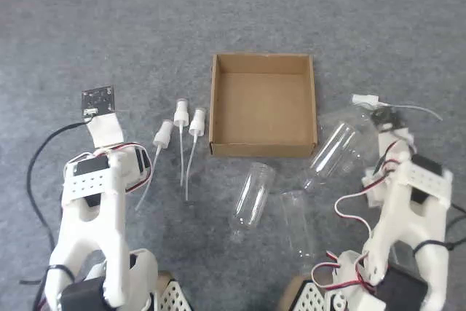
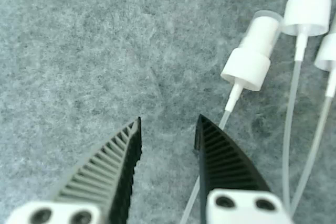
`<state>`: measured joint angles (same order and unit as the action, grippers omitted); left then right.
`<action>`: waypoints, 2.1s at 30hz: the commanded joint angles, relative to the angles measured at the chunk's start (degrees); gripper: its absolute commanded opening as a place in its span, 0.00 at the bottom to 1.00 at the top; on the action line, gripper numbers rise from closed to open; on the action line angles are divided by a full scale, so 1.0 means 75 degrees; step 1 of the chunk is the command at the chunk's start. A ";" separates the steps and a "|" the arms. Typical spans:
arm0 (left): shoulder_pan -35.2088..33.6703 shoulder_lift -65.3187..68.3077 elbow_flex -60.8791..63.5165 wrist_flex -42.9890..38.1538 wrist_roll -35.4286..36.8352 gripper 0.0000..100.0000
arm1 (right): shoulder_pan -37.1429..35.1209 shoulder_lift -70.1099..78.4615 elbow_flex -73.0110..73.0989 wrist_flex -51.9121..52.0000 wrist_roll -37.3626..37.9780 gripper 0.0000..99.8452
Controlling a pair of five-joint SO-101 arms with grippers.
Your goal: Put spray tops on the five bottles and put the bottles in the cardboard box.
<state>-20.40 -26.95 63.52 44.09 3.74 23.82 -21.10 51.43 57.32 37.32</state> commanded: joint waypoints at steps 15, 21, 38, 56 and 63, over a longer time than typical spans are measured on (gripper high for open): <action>0.0047 -0.0270 -0.0029 -0.0188 -0.0012 0.16 | -0.6347 -0.0041 -0.6271 0.3640 -0.3739 0.01; 0.0070 -0.0281 0.0264 -0.0680 -0.0023 0.15 | -0.8012 0.0651 -0.7103 0.3300 -0.4302 0.01; 0.0070 -0.0340 0.0381 -0.0867 -0.0035 0.15 | -0.9125 0.5339 -0.9530 0.0967 -0.8006 0.02; 0.0070 -0.0328 0.0381 -0.0867 -0.0035 0.15 | -0.9395 0.6324 -0.9530 0.0756 -0.8545 0.13; 0.0070 -0.0316 0.0381 -0.0879 -0.0035 0.15 | -0.9360 0.6160 -0.9541 0.0885 -0.8522 0.16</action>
<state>-20.13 -26.95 66.68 38.73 3.74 -46.24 28.22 -16.35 63.12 -26.24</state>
